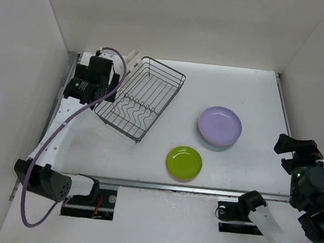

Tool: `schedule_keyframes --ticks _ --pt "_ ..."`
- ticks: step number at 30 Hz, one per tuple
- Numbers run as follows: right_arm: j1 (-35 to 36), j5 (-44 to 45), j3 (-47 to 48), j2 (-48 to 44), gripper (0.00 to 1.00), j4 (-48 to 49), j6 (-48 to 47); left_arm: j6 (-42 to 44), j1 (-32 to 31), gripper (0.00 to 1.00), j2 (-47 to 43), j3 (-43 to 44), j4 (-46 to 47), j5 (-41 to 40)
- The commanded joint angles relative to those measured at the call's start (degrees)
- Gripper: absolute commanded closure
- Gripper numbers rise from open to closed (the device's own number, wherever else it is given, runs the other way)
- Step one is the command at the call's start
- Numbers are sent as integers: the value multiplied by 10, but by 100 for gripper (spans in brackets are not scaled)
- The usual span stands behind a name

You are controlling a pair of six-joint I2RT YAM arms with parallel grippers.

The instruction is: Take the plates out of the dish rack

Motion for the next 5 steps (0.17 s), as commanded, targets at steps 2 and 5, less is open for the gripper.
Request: schedule_keyframes --ticks 2,5 --pt "0 10 -13 -3 0 -2 13 -8 3 0 -26 -6 3 12" --pt "0 10 -25 -3 0 -2 23 -8 3 0 -27 -6 8 12"
